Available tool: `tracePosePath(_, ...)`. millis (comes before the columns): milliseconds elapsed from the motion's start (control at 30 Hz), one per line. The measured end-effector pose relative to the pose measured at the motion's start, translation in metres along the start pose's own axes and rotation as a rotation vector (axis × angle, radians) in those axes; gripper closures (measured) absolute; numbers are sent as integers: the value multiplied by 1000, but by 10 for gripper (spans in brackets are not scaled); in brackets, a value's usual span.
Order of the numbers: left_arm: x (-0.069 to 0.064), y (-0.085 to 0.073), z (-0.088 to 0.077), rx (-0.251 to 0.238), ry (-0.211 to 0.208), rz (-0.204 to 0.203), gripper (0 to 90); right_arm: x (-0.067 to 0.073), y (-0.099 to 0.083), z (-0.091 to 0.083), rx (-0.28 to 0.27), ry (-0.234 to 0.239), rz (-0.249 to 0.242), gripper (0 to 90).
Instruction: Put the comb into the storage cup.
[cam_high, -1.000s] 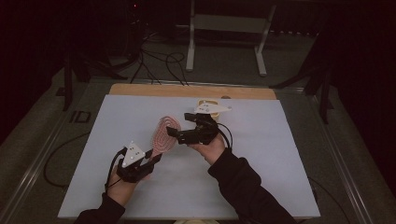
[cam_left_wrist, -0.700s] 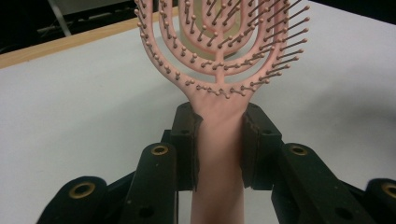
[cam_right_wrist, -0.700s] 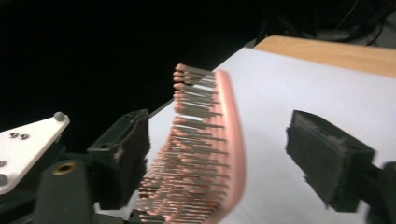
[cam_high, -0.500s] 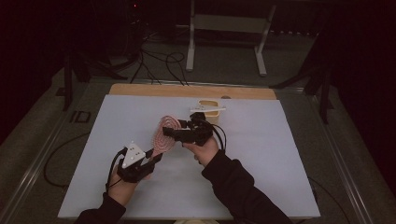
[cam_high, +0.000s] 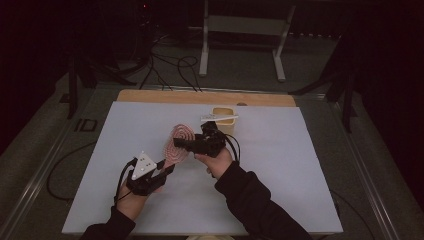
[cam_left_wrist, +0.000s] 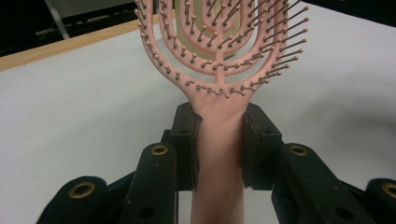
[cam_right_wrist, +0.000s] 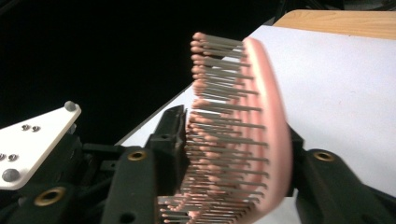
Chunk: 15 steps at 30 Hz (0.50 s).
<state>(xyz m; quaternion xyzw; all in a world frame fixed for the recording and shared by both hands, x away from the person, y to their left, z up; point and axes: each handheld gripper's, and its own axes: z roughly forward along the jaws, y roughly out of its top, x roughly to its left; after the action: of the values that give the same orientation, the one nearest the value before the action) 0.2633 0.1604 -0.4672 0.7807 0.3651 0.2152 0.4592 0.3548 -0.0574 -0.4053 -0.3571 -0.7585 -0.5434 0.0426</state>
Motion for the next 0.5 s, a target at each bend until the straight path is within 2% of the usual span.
tracePosePath(200, 1, -1, 2, 7, -4, -1, 705, 0, 0, -1, 3, 36, -6, 628)
tracePosePath(500, 1, 0, 2, 10, -15, -5, 705, 1, 0, -3, -11, 56, -36, 642)
